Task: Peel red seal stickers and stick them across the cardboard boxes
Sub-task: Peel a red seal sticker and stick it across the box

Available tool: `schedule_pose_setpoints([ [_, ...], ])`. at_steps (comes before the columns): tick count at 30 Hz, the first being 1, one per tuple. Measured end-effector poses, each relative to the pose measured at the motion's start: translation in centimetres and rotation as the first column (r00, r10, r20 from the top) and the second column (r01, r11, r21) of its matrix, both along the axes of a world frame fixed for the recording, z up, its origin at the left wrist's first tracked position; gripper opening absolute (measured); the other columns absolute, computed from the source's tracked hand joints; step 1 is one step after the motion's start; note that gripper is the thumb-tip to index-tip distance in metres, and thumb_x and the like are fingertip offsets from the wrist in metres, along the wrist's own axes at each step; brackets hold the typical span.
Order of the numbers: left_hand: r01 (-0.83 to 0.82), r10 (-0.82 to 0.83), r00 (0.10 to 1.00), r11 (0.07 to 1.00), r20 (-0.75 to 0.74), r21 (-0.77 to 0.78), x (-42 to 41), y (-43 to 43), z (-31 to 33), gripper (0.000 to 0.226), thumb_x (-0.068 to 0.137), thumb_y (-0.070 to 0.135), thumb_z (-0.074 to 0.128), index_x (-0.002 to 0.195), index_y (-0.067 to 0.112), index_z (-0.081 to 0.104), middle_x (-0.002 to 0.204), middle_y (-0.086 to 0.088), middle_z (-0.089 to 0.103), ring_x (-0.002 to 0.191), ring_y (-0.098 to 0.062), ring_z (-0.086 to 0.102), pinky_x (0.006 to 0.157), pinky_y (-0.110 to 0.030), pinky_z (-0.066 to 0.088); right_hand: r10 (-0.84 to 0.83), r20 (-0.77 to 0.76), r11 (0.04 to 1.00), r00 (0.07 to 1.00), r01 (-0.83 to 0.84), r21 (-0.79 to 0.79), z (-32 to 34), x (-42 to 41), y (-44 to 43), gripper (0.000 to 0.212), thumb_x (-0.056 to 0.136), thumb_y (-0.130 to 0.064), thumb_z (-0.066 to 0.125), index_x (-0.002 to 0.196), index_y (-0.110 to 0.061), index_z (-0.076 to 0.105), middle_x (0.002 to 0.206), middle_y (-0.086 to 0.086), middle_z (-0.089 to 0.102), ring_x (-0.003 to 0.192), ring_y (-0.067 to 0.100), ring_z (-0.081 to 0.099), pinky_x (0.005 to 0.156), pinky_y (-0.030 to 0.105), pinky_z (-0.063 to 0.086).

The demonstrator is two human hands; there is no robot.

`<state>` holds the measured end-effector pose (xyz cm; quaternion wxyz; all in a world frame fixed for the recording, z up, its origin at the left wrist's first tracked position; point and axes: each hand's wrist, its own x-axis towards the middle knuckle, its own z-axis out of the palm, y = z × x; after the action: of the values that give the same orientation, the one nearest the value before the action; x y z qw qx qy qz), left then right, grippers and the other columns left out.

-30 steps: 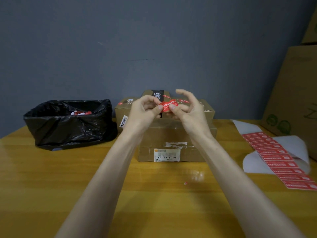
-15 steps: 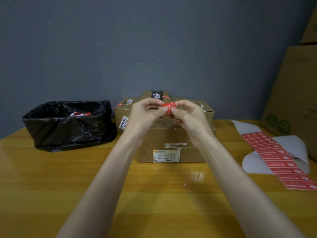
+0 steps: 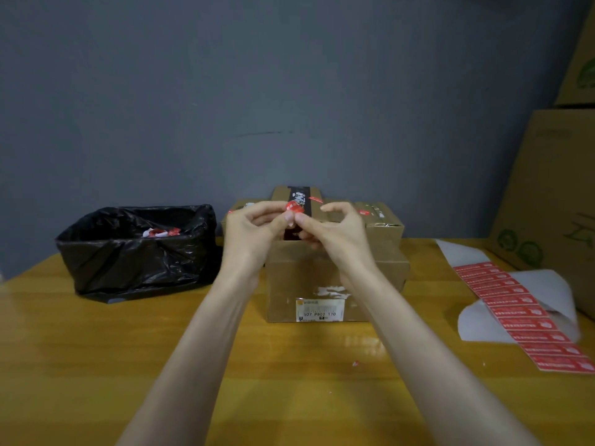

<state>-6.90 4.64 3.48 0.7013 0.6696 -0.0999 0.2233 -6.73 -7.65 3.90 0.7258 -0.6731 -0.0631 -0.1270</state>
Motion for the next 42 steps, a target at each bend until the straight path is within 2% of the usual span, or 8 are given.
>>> schedule_pose_setpoints([
  [5, -0.099, 0.099, 0.995, 0.995, 0.006, 0.015, 0.1, 3.7, 0.4, 0.013, 0.074, 0.014, 0.075, 0.086, 0.017, 0.07, 0.075, -0.004, 0.074, 0.077, -0.016, 0.07, 0.077, -0.029, 0.053, 0.094, 0.019, 0.989, 0.995, -0.092, -0.112, 0.3, 1.1, 3.7, 0.02, 0.084, -0.02, 0.069, 0.097, -0.009, 0.059, 0.075, 0.004, 0.065, 0.068, 0.012, 0.06, 0.063, 0.024, 0.048],
  [10, -0.195, 0.195, 0.981, 0.979, 0.006, 0.054, 0.4, 8.0, 0.7, 0.008, 0.077, 0.003, 0.072, 0.073, 0.01, 0.069, 0.068, 0.007, 0.069, 0.066, 0.001, 0.064, 0.066, -0.014, 0.049, 0.168, 0.044, 0.972, 0.985, -0.159, -0.171, 0.8, 2.1, 8.1, 0.011, 0.091, -0.015, 0.058, 0.096, -0.008, 0.066, 0.09, 0.011, 0.068, 0.079, 0.016, 0.062, 0.066, 0.024, 0.051],
  [15, -0.385, 0.397, 0.916, 0.912, -0.06, 0.142, 2.0, 12.8, 0.7, 0.013, 0.08, 0.003, 0.07, 0.074, 0.014, 0.066, 0.076, -0.002, 0.067, 0.076, -0.016, 0.065, 0.08, -0.033, 0.054, 0.23, -0.044, 0.955, 0.972, -0.234, -0.181, 1.0, 3.4, 11.3, 0.014, 0.094, -0.011, 0.051, 0.102, -0.008, 0.062, 0.085, 0.003, 0.063, 0.077, 0.012, 0.058, 0.062, 0.018, 0.048],
  [20, -0.493, 0.519, 0.853, 0.837, -0.057, 0.238, 3.4, 16.0, 1.0, 0.009, 0.08, 0.007, 0.071, 0.085, 0.012, 0.066, 0.077, -0.002, 0.066, 0.073, -0.011, 0.063, 0.056, -0.014, 0.046, 0.251, -0.076, 0.949, 0.965, -0.261, -0.177, 1.1, 5.0, 14.0, 0.011, 0.094, -0.009, 0.049, 0.091, -0.012, 0.059, 0.078, 0.0, 0.061, 0.075, 0.011, 0.057, 0.068, 0.022, 0.05],
  [27, -0.563, 0.631, 0.776, 0.699, -0.01, 0.441, 6.5, 18.8, 0.3, 0.008, 0.084, 0.002, 0.066, 0.089, 0.0, 0.071, 0.086, -0.012, 0.067, 0.059, -0.009, 0.053, 0.043, -0.01, 0.043, 0.26, -0.089, 0.94, 0.961, -0.273, -0.205, 0.7, 6.0, 14.9, 0.012, 0.094, -0.009, 0.049, 0.092, -0.011, 0.061, 0.086, 0.003, 0.062, 0.08, 0.012, 0.059, 0.068, 0.019, 0.049],
  [32, -0.527, 0.637, 0.771, 0.64, -0.003, 0.56, 7.9, 20.0, -0.8, 0.015, 0.087, 0.006, 0.062, 0.098, 0.0, 0.071, 0.099, -0.015, 0.07, 0.089, -0.023, 0.064, 0.081, -0.032, 0.051, 0.261, -0.092, 0.927, 0.961, -0.276, -0.255, 0.7, 6.4, 14.9, 0.013, 0.094, -0.011, 0.049, 0.096, -0.012, 0.062, 0.088, 0.002, 0.063, 0.086, 0.013, 0.06, 0.076, 0.024, 0.051],
  [38, -0.489, 0.634, 0.773, 0.612, -0.016, 0.622, 8.0, 20.1, -0.9, 0.009, 0.08, 0.001, 0.069, 0.078, 0.005, 0.061, 0.074, -0.008, 0.061, 0.072, -0.021, 0.058, 0.073, -0.037, 0.052, 0.272, -0.097, 0.914, 0.957, -0.288, -0.287, 0.5, 6.7, 15.2, 0.013, 0.093, -0.011, 0.05, 0.094, -0.014, 0.063, 0.083, -0.003, 0.063, 0.087, 0.013, 0.06, 0.087, 0.032, 0.05],
  [42, -0.403, 0.584, 0.81, 0.623, -0.055, 0.671, 8.2, 20.3, -0.5, 0.017, 0.083, -0.012, 0.056, 0.091, 0.0, 0.066, 0.088, -0.014, 0.066, 0.085, -0.021, 0.062, 0.082, -0.033, 0.052, 0.281, -0.094, 0.914, 0.955, -0.296, -0.277, 0.8, 6.6, 15.1, 0.015, 0.093, -0.01, 0.049, 0.098, -0.01, 0.064, 0.081, -0.003, 0.063, 0.082, 0.011, 0.058, 0.082, 0.029, 0.05],
])
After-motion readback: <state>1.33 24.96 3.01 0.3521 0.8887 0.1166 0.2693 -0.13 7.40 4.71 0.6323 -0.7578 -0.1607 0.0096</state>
